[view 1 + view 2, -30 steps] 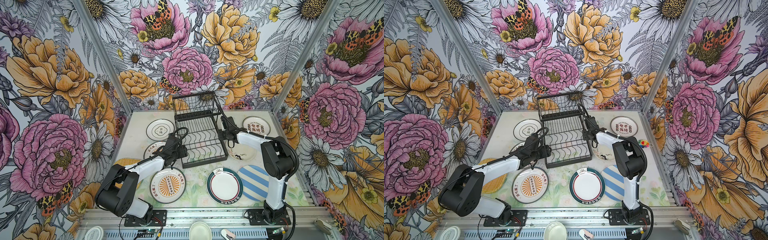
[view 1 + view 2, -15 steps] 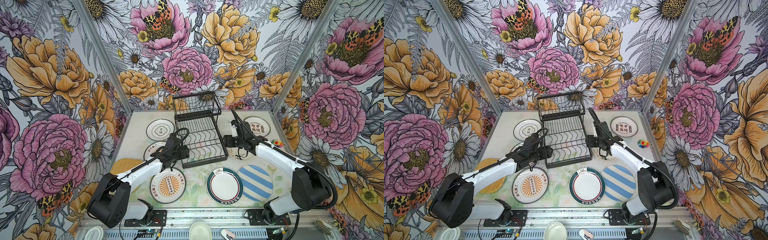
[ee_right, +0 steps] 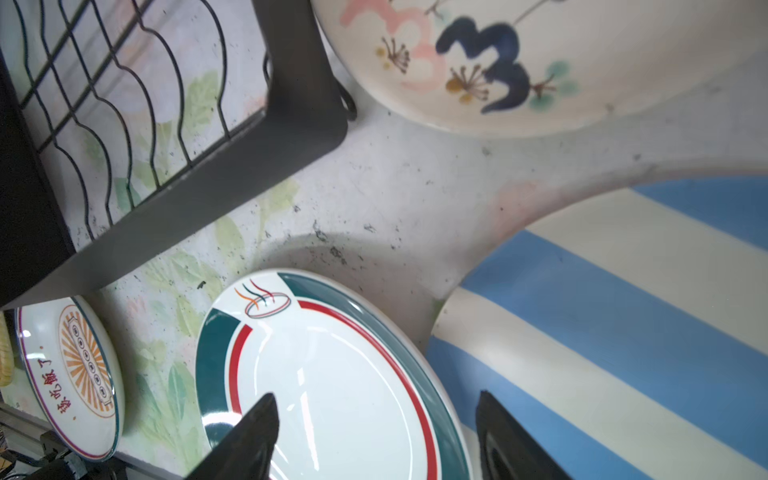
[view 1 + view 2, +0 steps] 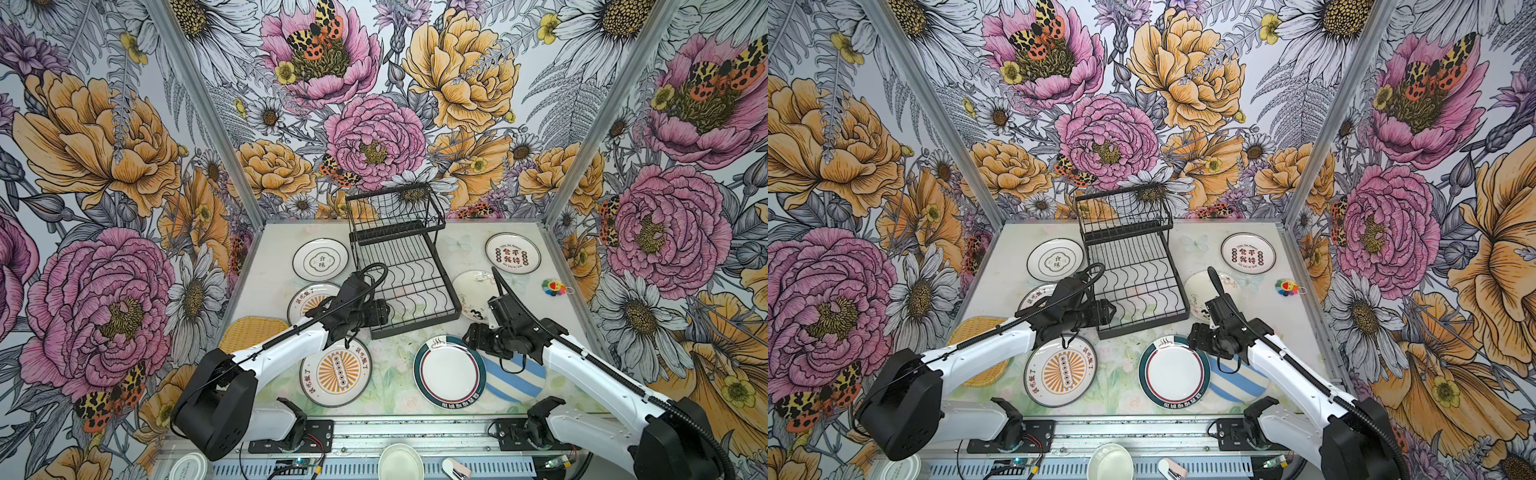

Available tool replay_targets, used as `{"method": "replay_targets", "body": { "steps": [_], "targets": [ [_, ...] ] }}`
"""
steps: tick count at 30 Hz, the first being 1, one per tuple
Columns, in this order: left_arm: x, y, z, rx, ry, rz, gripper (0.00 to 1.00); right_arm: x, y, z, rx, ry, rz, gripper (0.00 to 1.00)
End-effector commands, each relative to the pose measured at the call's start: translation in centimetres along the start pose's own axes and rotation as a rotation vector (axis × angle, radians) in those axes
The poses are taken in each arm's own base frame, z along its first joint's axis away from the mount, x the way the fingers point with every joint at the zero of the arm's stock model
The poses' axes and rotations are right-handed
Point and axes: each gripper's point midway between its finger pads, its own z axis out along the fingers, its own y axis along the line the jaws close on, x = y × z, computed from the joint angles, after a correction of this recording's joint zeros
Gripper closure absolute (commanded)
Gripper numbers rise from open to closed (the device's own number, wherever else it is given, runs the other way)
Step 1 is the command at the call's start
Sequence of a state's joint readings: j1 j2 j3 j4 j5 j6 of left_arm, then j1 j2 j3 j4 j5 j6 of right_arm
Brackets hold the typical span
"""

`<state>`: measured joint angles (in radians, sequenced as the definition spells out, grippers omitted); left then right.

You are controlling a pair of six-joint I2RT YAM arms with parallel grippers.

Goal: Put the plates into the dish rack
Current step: 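Lower the right gripper and pinch the green-and-red rimmed plate's edge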

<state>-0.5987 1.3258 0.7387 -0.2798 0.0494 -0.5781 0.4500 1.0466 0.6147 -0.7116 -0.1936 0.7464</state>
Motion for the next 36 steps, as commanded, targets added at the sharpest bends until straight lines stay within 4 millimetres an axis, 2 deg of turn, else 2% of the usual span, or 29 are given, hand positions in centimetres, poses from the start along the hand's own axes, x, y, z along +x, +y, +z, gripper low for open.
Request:
{"method": "replay_targets", "body": {
  "steps": [1, 9, 19, 27, 32, 36],
  "targets": [
    [0.1, -2.5, -0.8, 0.087, 0.028, 0.015, 0.20, 1.9, -0.1, 0.0, -0.012, 0.047, 0.060, 0.25],
    [1.1, -0.9, -2.7, 0.033, 0.019, 0.013, 0.19, 3.8, -0.6, 0.8, -0.002, 0.087, 0.061, 0.24],
    [4.3, -2.0, -4.1, 0.089, 0.105, 0.037, 0.18, 4.4, 0.7, 0.9, -0.027, 0.129, 0.021, 0.24],
    [6.7, -2.7, -4.2, 0.131, 0.169, 0.055, 0.18, 3.5, 3.8, 1.5, -0.093, 0.150, -0.062, 0.24],
    [7.6, -2.7, -4.2, 0.137, 0.192, 0.063, 0.19, 2.5, 6.9, 2.3, -0.143, 0.165, -0.134, 0.24],
    [8.1, -2.5, -4.4, 0.134, 0.199, 0.057, 0.18, 2.2, 8.2, 2.9, -0.151, 0.176, -0.179, 0.24]
  ]
}}
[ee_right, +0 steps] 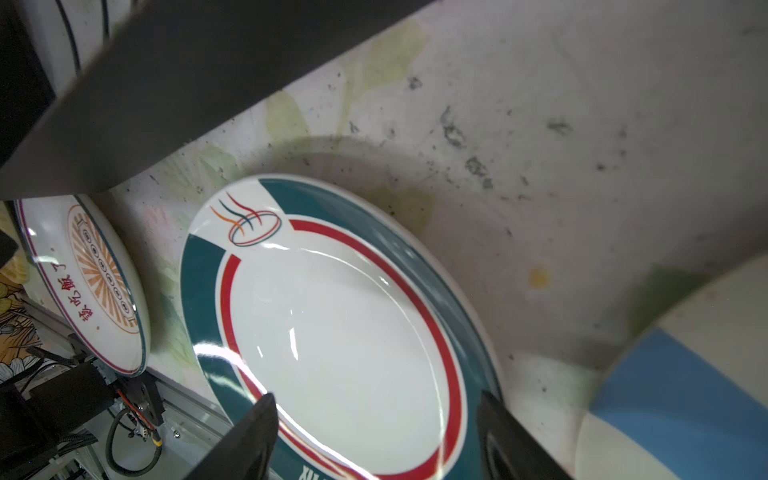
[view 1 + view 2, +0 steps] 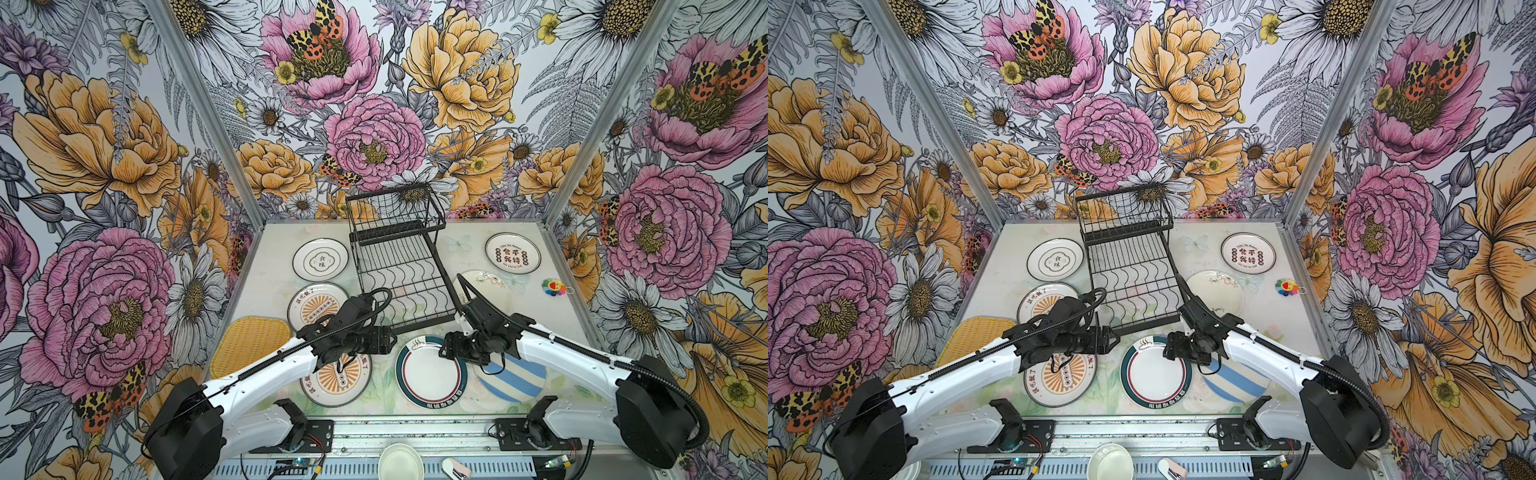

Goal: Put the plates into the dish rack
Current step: 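Lower the right gripper and pinch the green-and-red rimmed plate's edge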

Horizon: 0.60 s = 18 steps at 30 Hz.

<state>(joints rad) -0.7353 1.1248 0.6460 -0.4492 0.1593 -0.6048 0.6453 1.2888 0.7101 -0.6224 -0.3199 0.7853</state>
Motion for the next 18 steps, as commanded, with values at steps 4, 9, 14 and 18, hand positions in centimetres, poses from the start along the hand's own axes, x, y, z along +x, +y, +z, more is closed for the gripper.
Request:
{"method": "replay_targets", "body": {
  "steps": [4, 9, 14, 18],
  "targets": [
    [1.6, 0.0, -0.4, 0.018, 0.037, -0.022, 0.19, -0.6, 1.1, -0.9, -0.055, -0.052, -0.039, 0.25],
    [2.1, 0.3, -0.6, 0.018, 0.035, -0.033, 0.18, 1.4, 0.9, -3.8, -0.140, -0.119, -0.007, 0.26],
    [2.2, 0.2, -0.5, 0.021, 0.040, -0.025, 0.18, 4.7, -1.3, -3.1, -0.135, -0.064, 0.083, 0.29],
    [2.2, 0.0, -0.4, 0.028, 0.050, -0.010, 0.18, 5.5, -2.6, -2.1, -0.103, -0.053, 0.097, 0.29]
  ]
}}
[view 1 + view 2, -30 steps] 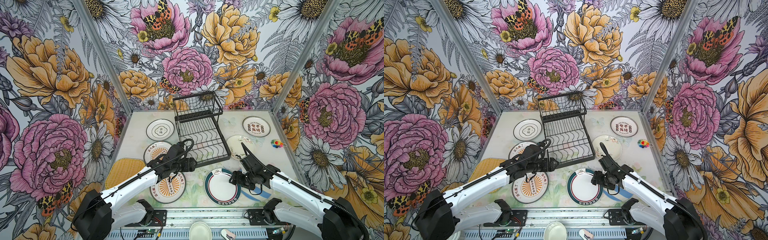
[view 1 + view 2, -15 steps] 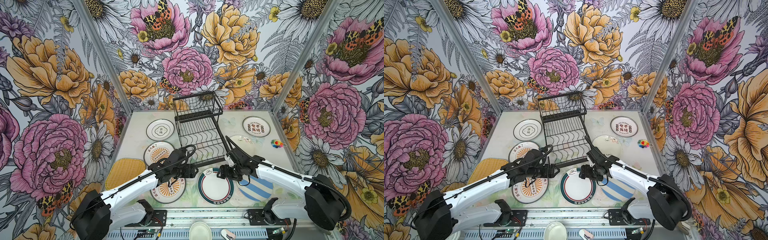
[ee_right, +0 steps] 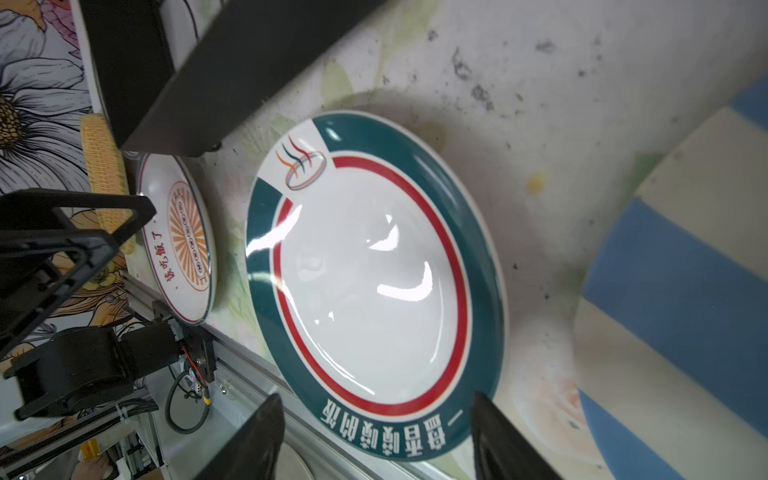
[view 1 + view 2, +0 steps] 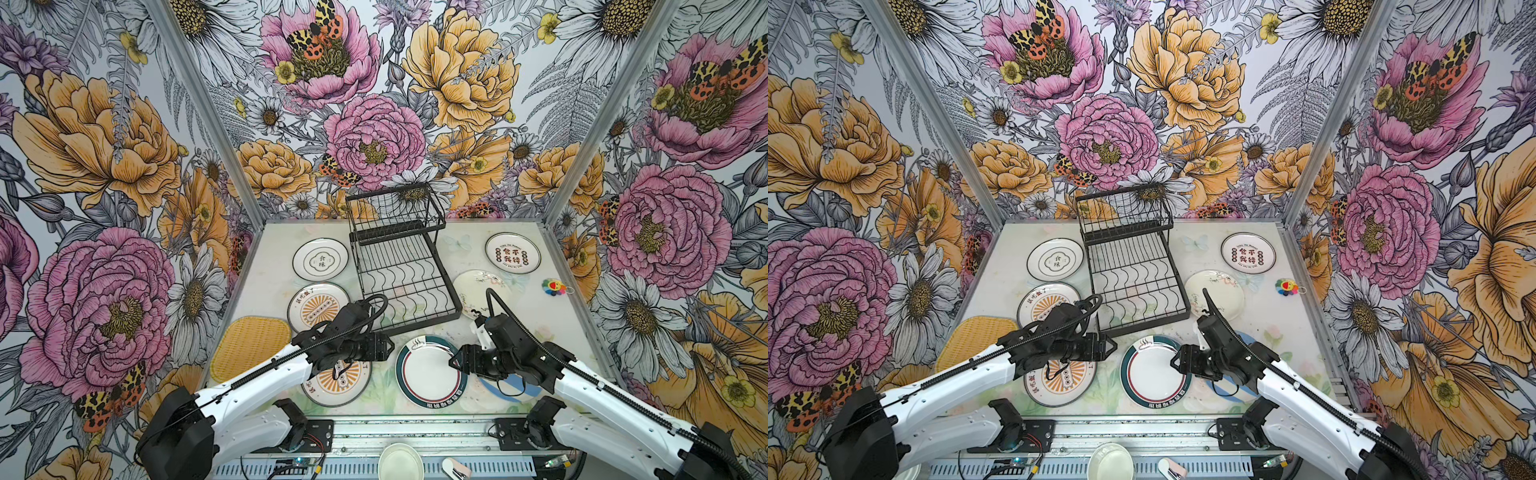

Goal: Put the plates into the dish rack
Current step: 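Lower the right gripper and pinch the green-and-red rimmed plate's edge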

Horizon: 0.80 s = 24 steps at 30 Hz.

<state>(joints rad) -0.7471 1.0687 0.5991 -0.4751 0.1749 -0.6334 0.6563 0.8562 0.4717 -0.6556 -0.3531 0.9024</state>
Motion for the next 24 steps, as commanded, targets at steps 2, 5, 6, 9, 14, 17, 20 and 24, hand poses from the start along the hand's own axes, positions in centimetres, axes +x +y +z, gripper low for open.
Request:
{"method": "replay_targets", "body": {
  "steps": [2, 5, 6, 9, 14, 17, 20, 24],
  "targets": [
    [0.4, -0.6, 0.1, 0.025, 0.024, 0.013, 0.18, 1.0, -1.3, 0.8, 0.049, 0.042, 0.038, 0.29],
    [0.4, -0.6, 0.0, 0.027, 0.023, 0.009, 0.17, 0.9, -1.5, 1.1, 0.065, 0.049, 0.026, 0.29],
    [0.4, -0.7, 0.0, 0.028, 0.022, 0.007, 0.17, 0.8, -1.5, 1.2, 0.062, 0.048, 0.022, 0.29],
    [0.4, -0.7, 0.0, 0.028, 0.023, 0.007, 0.17, 0.4, -1.3, 1.7, 0.055, 0.044, 0.014, 0.29],
    [0.6, -0.5, 0.0, 0.026, 0.023, 0.002, 0.17, -0.7, -1.2, 2.7, 0.060, 0.015, 0.006, 0.31],
    [0.8, -0.4, -0.1, 0.027, 0.021, -0.004, 0.17, -1.2, -1.1, 3.4, 0.045, 0.004, 0.002, 0.33],
    [0.9, -0.3, -0.2, 0.032, 0.019, -0.009, 0.16, -1.4, -1.0, 4.0, 0.032, 0.007, 0.000, 0.37],
    [1.2, -0.3, -0.1, 0.042, 0.026, -0.014, 0.16, -1.3, -1.4, 4.5, 0.035, 0.025, -0.009, 0.42]
  ]
}}
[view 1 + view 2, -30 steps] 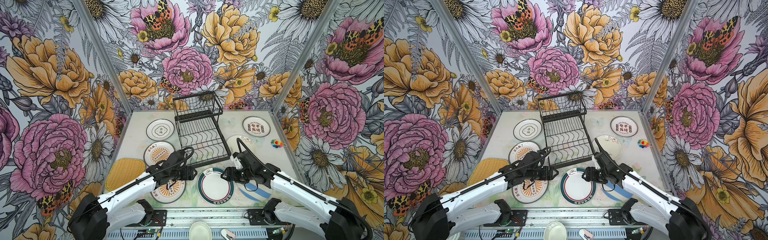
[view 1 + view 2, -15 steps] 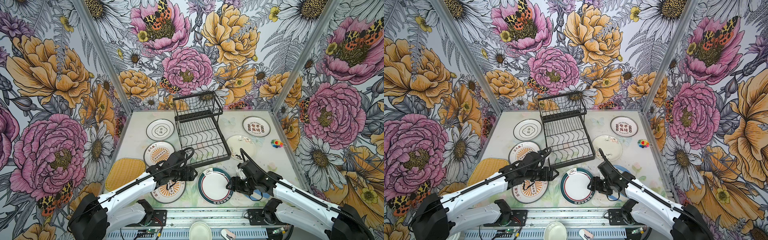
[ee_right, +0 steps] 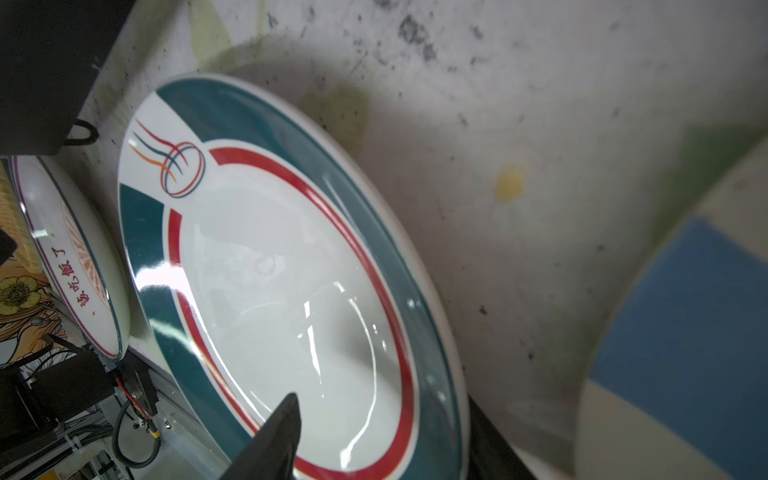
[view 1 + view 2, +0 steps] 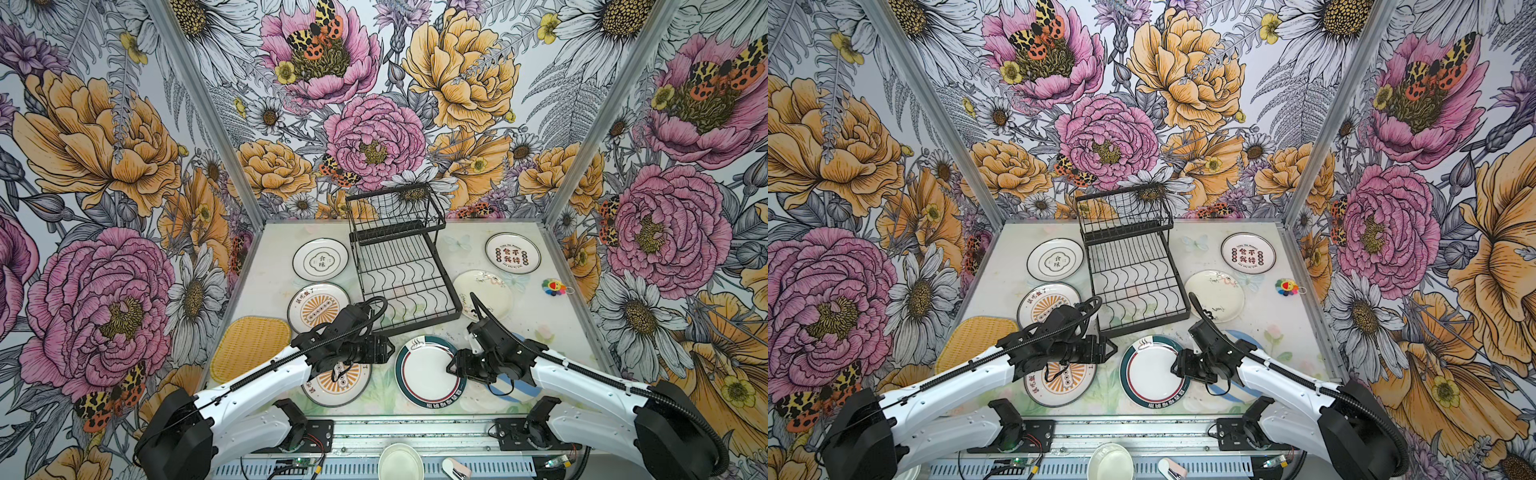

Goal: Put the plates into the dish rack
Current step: 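Lower the right gripper and pinch the green-and-red rimmed plate's edge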

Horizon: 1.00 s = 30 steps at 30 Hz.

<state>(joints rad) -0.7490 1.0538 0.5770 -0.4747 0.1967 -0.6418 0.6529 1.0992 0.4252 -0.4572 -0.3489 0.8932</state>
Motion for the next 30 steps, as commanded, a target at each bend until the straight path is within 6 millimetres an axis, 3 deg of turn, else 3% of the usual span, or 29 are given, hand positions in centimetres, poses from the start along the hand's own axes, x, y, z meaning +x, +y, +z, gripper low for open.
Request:
{"method": "replay_targets", "body": {
  "steps": [1, 11, 17, 22, 30],
  "targets": [
    [0.5, -0.4, -0.1, 0.032, 0.010, -0.007, 0.15, -0.8, 0.4, 0.3, -0.030, -0.025, -0.034, 0.43],
    [0.7, -0.2, 0.1, 0.058, 0.009, -0.027, 0.15, -0.1, -0.7, 1.5, -0.037, 0.020, -0.043, 0.59],
    [0.7, -0.1, 0.0, 0.063, 0.002, -0.034, 0.15, 0.2, -0.9, 2.1, -0.039, 0.041, -0.052, 0.77],
    [0.6, 0.0, -0.1, 0.066, -0.003, -0.040, 0.15, 0.2, -1.0, 2.2, -0.039, 0.053, -0.063, 0.98],
    [0.3, -0.4, -0.4, 0.087, -0.013, -0.037, 0.11, 0.0, 0.1, 1.3, -0.098, 0.036, -0.068, 1.00]
  ]
}}
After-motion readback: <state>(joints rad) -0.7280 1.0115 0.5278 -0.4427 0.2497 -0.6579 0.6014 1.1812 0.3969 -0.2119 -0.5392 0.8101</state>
